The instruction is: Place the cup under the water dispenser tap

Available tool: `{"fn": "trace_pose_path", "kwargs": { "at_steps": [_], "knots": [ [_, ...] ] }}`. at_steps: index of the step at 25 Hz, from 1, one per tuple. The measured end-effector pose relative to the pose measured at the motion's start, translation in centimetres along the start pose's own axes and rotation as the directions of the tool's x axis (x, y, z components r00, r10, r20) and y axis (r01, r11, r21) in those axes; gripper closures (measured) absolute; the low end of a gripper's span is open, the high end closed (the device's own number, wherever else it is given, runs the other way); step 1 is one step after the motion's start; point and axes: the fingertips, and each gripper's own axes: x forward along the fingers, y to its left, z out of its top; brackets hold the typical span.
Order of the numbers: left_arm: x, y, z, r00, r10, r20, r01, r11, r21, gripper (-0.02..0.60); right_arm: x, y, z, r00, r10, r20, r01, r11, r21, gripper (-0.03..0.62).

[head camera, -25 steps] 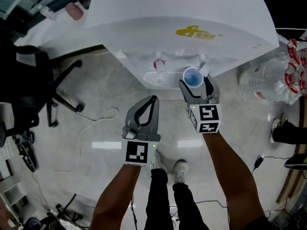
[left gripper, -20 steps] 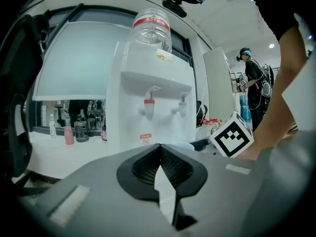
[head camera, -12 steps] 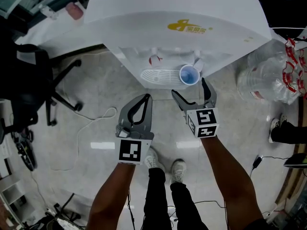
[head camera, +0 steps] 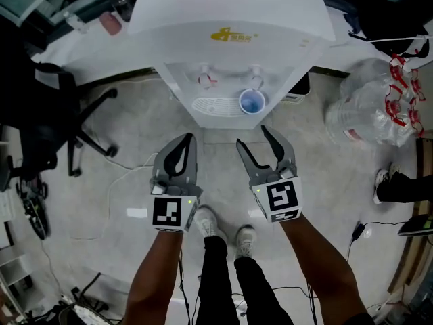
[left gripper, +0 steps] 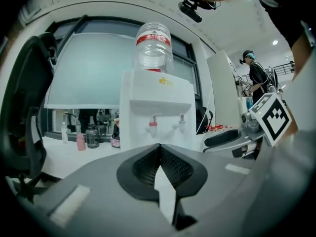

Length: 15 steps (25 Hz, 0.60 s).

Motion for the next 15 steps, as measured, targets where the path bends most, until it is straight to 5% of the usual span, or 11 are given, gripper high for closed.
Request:
{"fn": "trace_pose_path", "kwargs": {
  "at_steps": [8,15],
  "knots": [
    [-4.1,-0.8,3.5,0.999,0.032,-0.014,-0.032,0.999,-0.018,0.565,-6.3,3.2,5.7,0.997,-0.047,0.067,0.048,0.999,-0.009,0.591],
    [-6.7,-2.9,10.1,0.999,0.041,-0.028,-0.042,0.998,-0.041,0.565,-12.0,3.7,13.4,0.99,-0.076,0.12,0.077,0.997,-0.005,0.592]
  ]
}}
